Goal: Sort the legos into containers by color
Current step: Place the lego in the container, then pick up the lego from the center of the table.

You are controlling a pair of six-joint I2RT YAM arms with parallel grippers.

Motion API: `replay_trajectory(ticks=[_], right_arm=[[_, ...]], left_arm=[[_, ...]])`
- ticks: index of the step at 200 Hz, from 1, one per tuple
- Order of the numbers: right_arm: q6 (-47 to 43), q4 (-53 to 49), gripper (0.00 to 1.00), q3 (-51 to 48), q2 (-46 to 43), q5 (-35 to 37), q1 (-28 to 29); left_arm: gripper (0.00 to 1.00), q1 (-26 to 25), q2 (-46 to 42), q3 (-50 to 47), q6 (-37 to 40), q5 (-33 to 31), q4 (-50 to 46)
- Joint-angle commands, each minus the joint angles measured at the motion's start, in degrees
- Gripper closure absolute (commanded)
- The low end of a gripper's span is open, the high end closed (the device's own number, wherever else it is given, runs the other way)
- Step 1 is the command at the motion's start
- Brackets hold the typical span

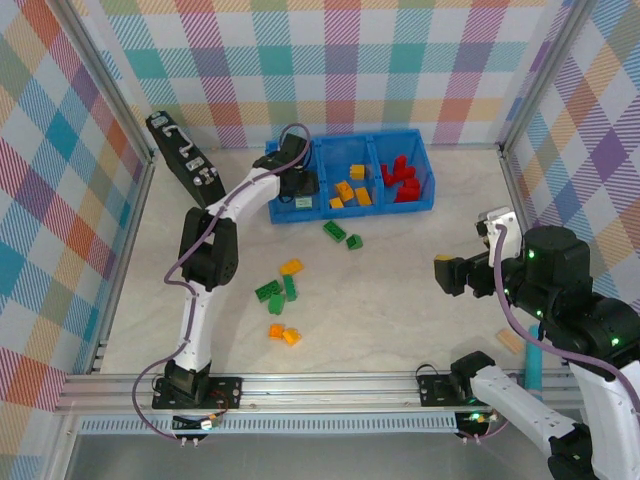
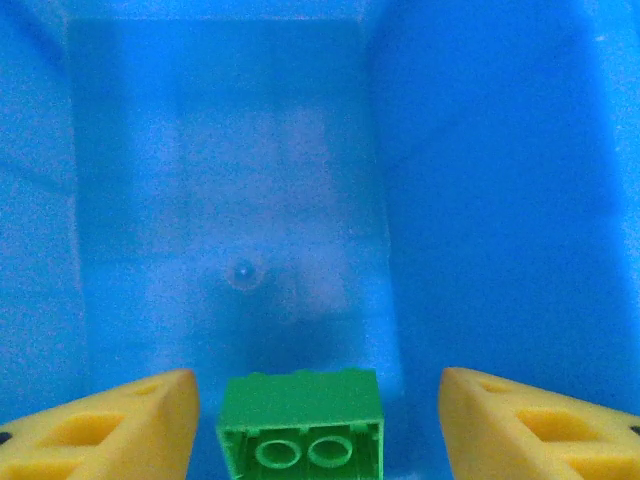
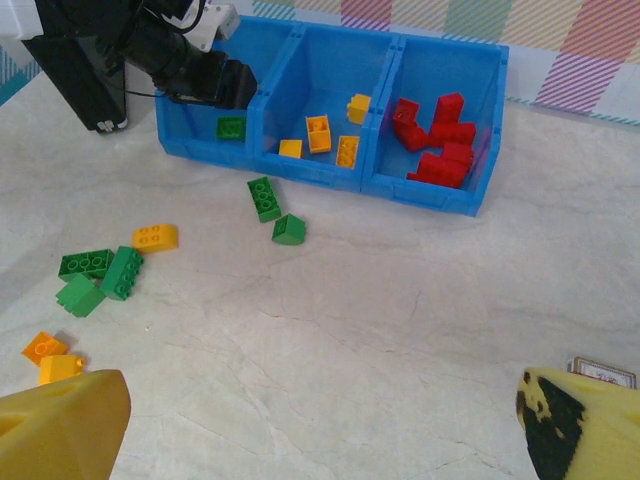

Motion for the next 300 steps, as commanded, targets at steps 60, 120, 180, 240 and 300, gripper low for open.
replay_trajectory(ticks=[60, 120, 180, 240, 300], right_arm=[[-0.55, 0.91, 0.01, -1.85, 0.61, 3.27, 0.32], [0.67, 6.51, 0.01, -5.54, 2.7, 1.1, 0.26], [1.07, 8.88, 0.01, -6.78, 3.54, 1.55, 0.26], [0.54, 11.18, 0.01, -7.45, 3.15, 2.73, 0.26], [-0.16, 13.36, 0.01, -9.36, 2.27, 4.32, 0.25]], left_arm=[[0.33, -2.11, -8.95, -1.31, 5.51, -4.06, -7.18], [0.23, -4.95, -19.02, -13.25, -3.92, 5.92, -4.95], [0.21, -10.06, -20.99, -18.65, -17.07, 7.43, -0.57], [0.2, -14.67, -16.02, -19.54, -30.14, 4.21, 1.28], [0.2, -15.21, -11.82, -16.83, -32.87, 1.34, -1.57]])
